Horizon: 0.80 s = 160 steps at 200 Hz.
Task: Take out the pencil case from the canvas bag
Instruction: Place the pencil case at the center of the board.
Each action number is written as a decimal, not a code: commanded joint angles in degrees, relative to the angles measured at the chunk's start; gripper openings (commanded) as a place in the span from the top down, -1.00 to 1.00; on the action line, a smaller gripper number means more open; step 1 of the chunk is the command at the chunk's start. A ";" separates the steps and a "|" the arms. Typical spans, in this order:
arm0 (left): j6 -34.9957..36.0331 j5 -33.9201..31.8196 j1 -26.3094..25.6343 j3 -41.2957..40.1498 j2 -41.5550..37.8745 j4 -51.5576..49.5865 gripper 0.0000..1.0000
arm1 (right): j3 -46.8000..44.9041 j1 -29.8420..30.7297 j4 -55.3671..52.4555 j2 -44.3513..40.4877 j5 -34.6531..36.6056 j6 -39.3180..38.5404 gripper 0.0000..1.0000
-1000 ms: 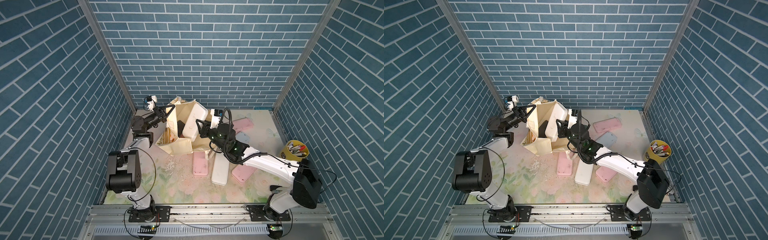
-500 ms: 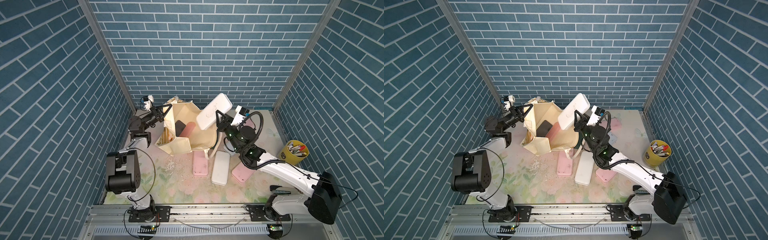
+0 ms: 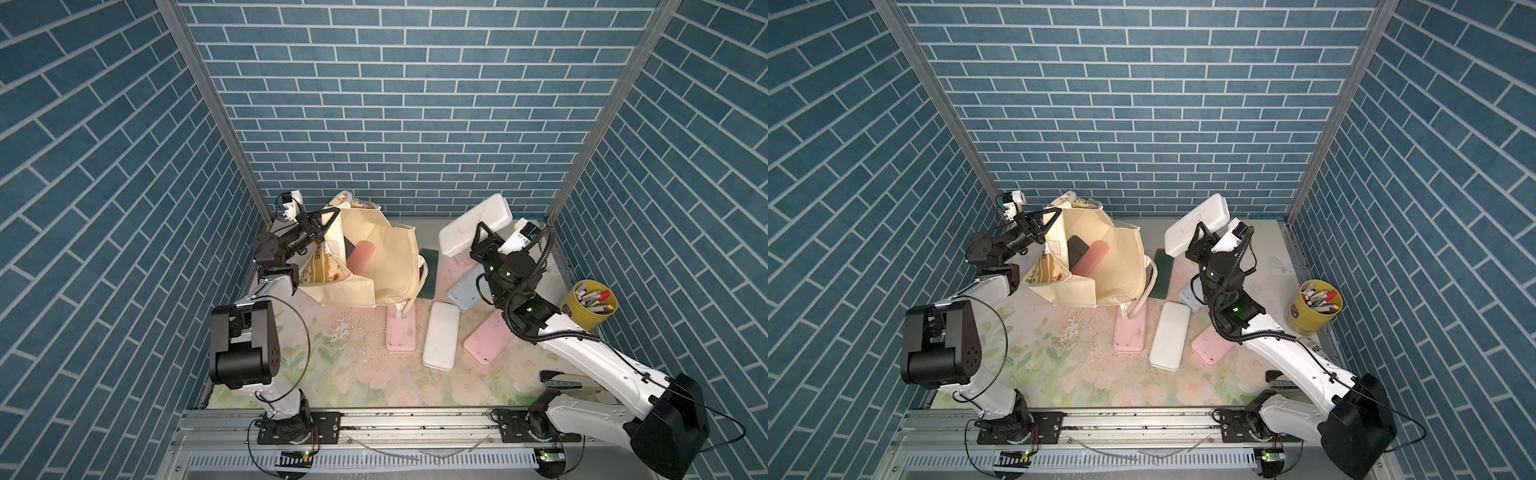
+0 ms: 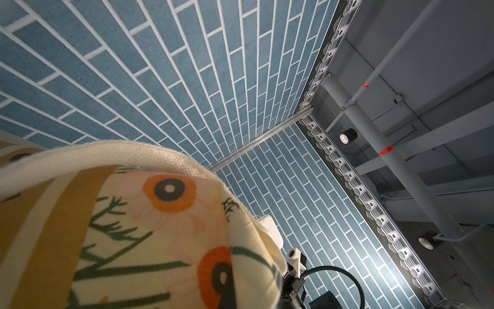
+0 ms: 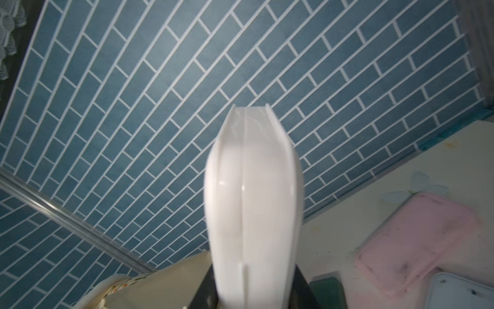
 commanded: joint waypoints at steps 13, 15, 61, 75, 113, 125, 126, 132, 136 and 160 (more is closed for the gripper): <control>-0.14 -1.34 0.24 1.63 -3.16 5.96 0.92 | -0.81 -3.11 -9.91 -1.17 0.61 4.16 1.00; -0.16 -1.34 0.24 1.63 -3.16 5.96 0.92 | -0.74 -3.32 -10.29 -1.12 0.51 4.21 1.00; -0.23 -1.34 0.41 1.72 -3.64 6.05 0.92 | 0.86 -7.04 -18.65 0.74 -4.04 6.38 1.00; -0.23 -1.34 0.42 1.72 -3.71 6.03 0.92 | 1.50 -8.07 -20.17 1.79 -6.05 7.00 1.00; -0.23 -1.25 0.68 1.72 -4.19 6.05 0.92 | 3.46 -9.85 -19.06 6.32 -14.52 7.51 1.00; -0.27 -1.24 0.73 1.72 -4.38 6.05 0.91 | 3.14 -9.92 -14.83 8.22 -17.92 7.06 1.00; -0.25 -1.25 0.75 1.72 -4.34 6.05 0.91 | 3.15 -9.92 -14.51 8.42 -18.19 7.05 1.00; -0.23 -1.18 0.77 1.72 -4.42 6.05 0.91 | 3.15 -9.90 -12.70 9.61 -19.82 7.03 1.00; -0.23 -1.18 0.77 1.72 -4.39 6.05 0.91 | 3.30 -9.95 -11.76 10.53 -20.93 7.03 1.00; -0.25 -0.99 0.97 1.81 -4.72 6.05 0.91 | 6.32 -10.01 -8.85 16.45 -27.81 7.03 1.00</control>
